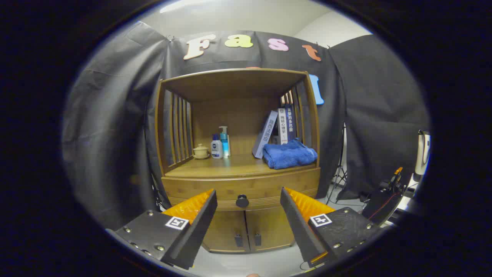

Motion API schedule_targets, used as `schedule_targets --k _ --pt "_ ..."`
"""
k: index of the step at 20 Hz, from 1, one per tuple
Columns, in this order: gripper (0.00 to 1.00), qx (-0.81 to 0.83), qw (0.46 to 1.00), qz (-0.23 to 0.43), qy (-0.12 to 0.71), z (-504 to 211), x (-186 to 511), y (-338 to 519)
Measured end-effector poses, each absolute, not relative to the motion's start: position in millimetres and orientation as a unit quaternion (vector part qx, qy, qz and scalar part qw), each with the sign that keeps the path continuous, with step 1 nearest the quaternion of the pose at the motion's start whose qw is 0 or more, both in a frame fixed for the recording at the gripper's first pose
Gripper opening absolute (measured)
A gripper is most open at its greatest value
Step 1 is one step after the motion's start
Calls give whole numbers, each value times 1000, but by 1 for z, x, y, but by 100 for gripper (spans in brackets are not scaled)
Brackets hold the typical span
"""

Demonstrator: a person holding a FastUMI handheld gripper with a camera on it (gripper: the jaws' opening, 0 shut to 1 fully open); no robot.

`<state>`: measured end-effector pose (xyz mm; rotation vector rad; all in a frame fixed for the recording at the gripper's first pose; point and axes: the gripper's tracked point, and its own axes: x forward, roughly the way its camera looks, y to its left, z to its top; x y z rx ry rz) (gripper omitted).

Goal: Pull open the drawer, take out the items inside it, and place them on the countertop above the cabinet.

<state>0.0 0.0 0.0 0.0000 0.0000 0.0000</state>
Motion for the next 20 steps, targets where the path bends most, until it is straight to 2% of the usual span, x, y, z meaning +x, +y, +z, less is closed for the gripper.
schedule_targets --k 13,20 --pt "99 -25 1000 13 0 -9 6 10" --pt "99 -16 1000 6 0 -16 34 10"
